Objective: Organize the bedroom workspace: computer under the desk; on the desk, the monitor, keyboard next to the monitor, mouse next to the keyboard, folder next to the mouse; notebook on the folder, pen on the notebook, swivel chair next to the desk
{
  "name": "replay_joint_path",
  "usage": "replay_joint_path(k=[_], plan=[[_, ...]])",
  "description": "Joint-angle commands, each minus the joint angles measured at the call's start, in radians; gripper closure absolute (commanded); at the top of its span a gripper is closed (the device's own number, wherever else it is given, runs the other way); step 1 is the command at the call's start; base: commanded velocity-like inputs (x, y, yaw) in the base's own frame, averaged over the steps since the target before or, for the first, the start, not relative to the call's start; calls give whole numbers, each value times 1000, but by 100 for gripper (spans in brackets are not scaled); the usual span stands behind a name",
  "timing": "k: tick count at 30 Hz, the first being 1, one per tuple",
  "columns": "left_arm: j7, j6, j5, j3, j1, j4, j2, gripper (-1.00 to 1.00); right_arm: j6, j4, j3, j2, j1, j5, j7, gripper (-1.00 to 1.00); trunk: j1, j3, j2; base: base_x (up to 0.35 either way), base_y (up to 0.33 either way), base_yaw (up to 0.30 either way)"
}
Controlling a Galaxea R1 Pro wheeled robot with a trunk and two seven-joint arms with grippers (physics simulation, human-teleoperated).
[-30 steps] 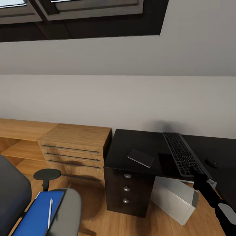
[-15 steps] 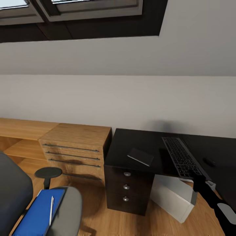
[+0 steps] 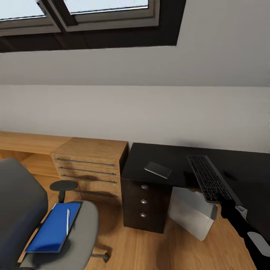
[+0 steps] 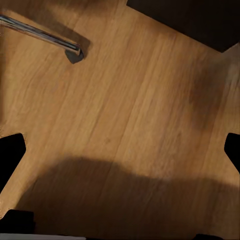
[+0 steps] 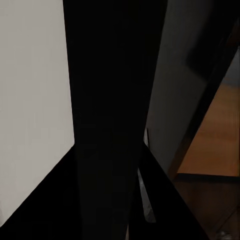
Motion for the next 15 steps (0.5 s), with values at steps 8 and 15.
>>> replay_joint_path(k=[8, 15], plan=[[6, -4, 9, -9, -1, 0, 0, -100, 8, 1, 2, 0, -1, -11, 9, 100, -1, -1, -1, -313, 0, 0], [6, -4, 9, -9, -1, 1, 0, -100, 8, 1, 4, 0, -1, -10, 8, 100, -1, -1, -1, -333, 0, 0]])
